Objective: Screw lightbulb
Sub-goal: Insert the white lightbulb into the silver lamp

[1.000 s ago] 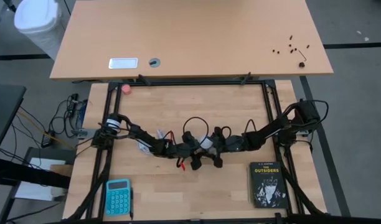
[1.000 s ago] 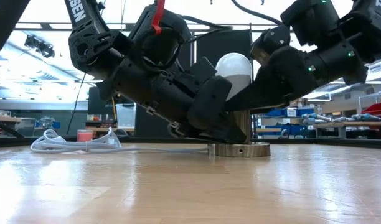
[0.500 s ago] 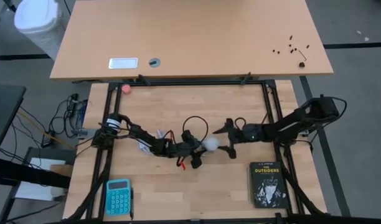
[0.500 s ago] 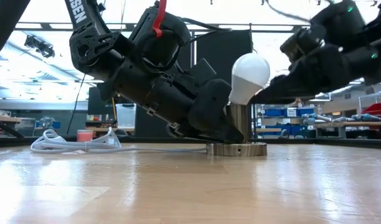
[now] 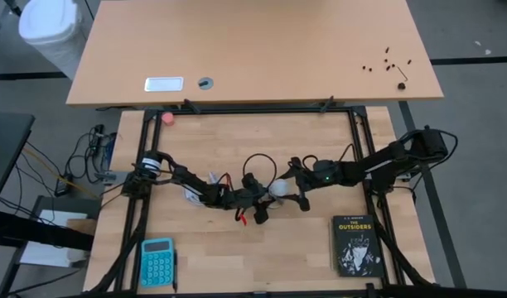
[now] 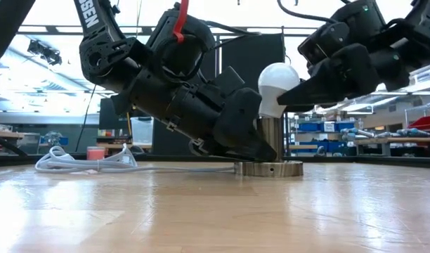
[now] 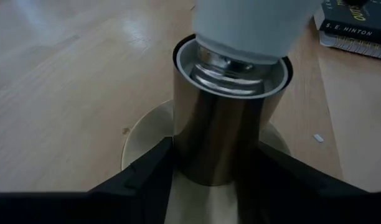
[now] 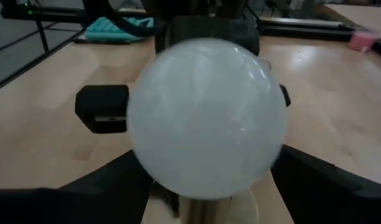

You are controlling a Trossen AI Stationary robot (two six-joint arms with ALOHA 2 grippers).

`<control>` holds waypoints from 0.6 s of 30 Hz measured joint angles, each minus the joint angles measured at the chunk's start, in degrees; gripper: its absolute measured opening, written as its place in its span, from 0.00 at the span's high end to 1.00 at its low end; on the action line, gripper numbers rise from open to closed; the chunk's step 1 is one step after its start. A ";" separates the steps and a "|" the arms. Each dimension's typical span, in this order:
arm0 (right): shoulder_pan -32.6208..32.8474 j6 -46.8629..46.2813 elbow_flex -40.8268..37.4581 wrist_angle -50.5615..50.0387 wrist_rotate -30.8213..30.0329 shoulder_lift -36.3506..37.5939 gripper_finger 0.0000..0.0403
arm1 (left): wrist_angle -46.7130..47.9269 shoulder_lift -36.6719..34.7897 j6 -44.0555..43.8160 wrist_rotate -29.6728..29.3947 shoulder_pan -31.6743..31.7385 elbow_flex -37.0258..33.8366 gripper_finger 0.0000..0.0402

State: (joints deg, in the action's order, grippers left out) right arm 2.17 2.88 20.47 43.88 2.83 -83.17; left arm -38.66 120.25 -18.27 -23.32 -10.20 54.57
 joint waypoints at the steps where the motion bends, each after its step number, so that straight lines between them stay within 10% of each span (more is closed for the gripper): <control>1: 0.00 0.31 0.00 0.19 0.00 0.13 0.23 | -0.06 0.00 0.01 0.00 0.00 0.00 0.47; 18: 1.90 -1.08 5.79 -6.00 -5.17 -2.12 0.29 | -0.39 -0.02 -0.04 0.05 -0.02 0.02 0.47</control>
State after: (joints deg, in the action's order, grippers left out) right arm 4.08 1.80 26.26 37.88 -2.34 -85.30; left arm -39.05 120.22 -18.31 -23.27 -10.22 54.59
